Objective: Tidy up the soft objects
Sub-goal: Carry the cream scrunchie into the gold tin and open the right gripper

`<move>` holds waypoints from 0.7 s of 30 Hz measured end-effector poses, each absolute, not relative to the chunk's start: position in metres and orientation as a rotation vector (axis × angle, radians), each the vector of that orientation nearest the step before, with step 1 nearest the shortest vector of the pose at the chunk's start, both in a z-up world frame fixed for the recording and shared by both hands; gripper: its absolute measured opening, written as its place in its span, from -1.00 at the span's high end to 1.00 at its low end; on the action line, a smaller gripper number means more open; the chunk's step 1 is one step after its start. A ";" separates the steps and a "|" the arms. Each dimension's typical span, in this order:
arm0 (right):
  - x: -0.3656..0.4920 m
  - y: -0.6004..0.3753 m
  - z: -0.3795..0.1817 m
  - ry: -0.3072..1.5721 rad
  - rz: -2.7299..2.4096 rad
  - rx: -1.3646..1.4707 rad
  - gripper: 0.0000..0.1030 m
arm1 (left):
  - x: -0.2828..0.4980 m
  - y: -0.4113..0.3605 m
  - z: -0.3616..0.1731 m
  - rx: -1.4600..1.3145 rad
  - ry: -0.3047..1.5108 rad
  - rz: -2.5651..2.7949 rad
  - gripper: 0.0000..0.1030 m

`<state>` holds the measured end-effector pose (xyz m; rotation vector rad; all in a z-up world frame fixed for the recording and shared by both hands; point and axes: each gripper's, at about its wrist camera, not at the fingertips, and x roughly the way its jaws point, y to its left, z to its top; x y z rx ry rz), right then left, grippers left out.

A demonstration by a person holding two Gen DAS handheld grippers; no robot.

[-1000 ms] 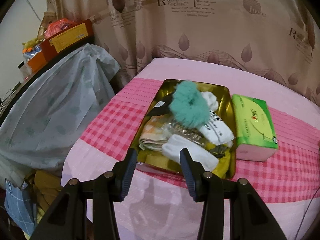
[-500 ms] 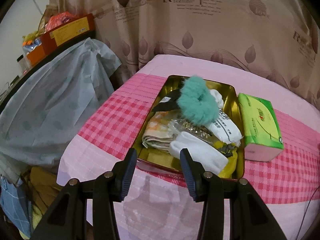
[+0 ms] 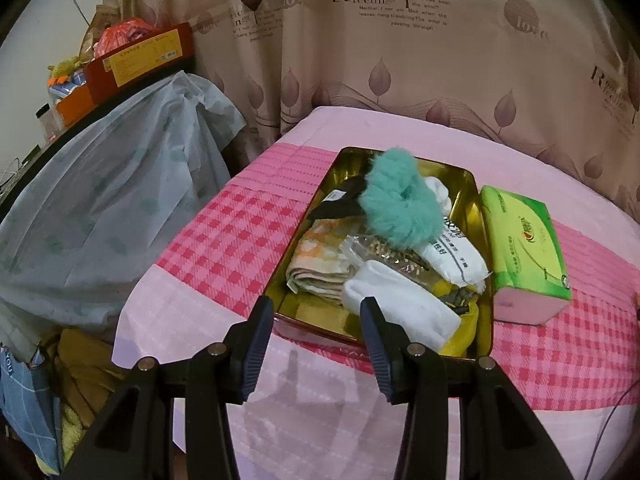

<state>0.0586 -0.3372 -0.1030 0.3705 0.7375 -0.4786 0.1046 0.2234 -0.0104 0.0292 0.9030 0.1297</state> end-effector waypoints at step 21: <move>0.097 -0.217 -0.046 0.700 -0.188 0.268 0.64 | 0.102 0.228 -0.012 0.022 0.886 0.199 0.11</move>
